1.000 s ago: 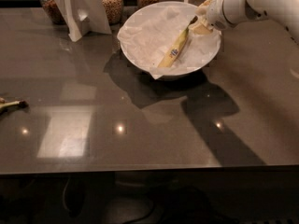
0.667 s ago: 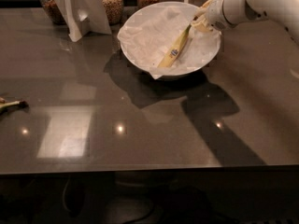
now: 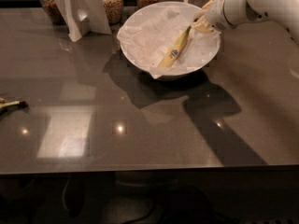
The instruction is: Pick banana from white bowl
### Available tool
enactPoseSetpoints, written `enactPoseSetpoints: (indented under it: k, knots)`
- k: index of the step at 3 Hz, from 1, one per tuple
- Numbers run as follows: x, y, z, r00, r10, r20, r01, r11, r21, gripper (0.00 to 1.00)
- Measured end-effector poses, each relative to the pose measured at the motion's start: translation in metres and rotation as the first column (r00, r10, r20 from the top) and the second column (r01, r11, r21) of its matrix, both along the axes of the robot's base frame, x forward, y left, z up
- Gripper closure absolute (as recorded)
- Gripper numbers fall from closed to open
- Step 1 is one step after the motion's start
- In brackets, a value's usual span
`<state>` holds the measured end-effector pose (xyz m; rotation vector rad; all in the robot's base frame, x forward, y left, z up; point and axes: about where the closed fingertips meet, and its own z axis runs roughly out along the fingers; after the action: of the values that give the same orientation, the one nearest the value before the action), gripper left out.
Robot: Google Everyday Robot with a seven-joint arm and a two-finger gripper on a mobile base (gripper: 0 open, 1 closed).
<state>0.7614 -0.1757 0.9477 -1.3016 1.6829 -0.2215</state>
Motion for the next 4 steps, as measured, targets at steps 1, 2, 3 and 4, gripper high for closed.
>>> enactPoseSetpoints:
  k: [1,2,3,4]
  knots:
    - [-0.008,0.006,0.009,0.9995,0.026,0.018,-0.026,1.0,0.003,1.0]
    - [-0.021,0.014,0.027,0.9969,0.061,0.05,-0.062,0.998,0.008,1.0]
    - [-0.038,0.024,0.05,0.9902,0.104,0.093,-0.106,0.994,0.012,1.0]
    - [-0.057,0.032,0.074,0.9796,0.146,0.138,-0.149,0.989,0.009,1.0]
